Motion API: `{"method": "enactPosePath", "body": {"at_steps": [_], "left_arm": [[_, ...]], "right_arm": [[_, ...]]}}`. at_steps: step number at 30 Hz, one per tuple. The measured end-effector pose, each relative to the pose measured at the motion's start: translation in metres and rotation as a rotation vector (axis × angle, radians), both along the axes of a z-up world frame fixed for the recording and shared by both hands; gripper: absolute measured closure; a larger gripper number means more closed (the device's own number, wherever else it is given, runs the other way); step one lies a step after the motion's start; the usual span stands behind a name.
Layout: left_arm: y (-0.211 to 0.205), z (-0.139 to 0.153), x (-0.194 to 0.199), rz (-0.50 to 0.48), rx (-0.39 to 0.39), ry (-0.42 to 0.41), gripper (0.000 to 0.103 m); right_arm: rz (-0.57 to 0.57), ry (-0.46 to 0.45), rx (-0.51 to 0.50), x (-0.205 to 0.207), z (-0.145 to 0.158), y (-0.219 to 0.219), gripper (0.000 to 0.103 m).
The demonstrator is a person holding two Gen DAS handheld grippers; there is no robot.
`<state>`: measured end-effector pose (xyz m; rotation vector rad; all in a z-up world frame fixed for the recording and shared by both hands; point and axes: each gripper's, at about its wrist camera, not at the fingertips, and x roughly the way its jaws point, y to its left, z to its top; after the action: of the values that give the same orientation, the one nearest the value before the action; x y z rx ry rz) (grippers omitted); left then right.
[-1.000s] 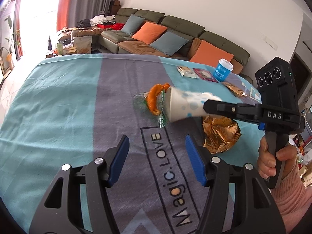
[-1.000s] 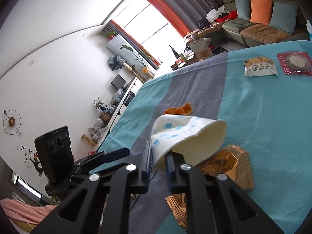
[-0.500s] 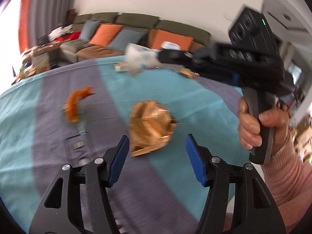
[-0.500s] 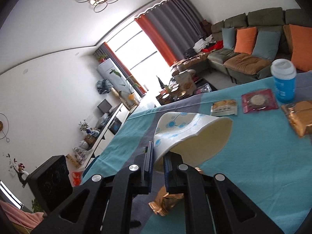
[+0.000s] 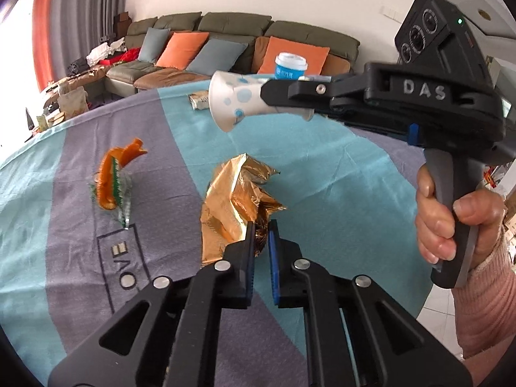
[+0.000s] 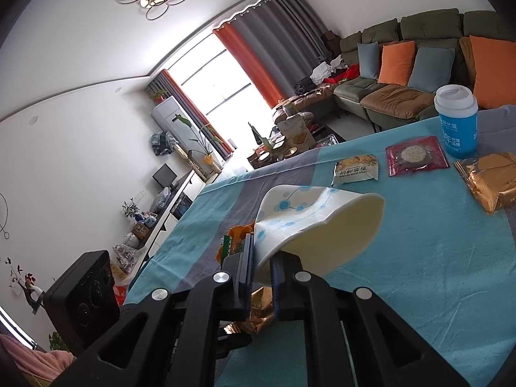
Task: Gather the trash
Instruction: 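Carry the paper cup and gold wrapper with both grippers over the teal bin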
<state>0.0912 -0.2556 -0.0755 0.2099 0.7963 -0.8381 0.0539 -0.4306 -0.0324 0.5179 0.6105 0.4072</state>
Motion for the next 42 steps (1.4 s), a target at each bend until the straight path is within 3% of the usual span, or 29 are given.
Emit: {"method": "enactPosePath", "body": {"at_steps": [16,42], "left_arm": [[0.092,0.035,-0.016,0.148,-0.089,-0.03,0.096],[0.249,0.054,-0.046,0.475,-0.105,-0.092,0.096]], "right_arm": [[0.092,-0.032,-0.044,0.005,0.009,0.047,0.095],[0.349,-0.046,-0.088,0.028,0.016,0.16,0.095]]}}
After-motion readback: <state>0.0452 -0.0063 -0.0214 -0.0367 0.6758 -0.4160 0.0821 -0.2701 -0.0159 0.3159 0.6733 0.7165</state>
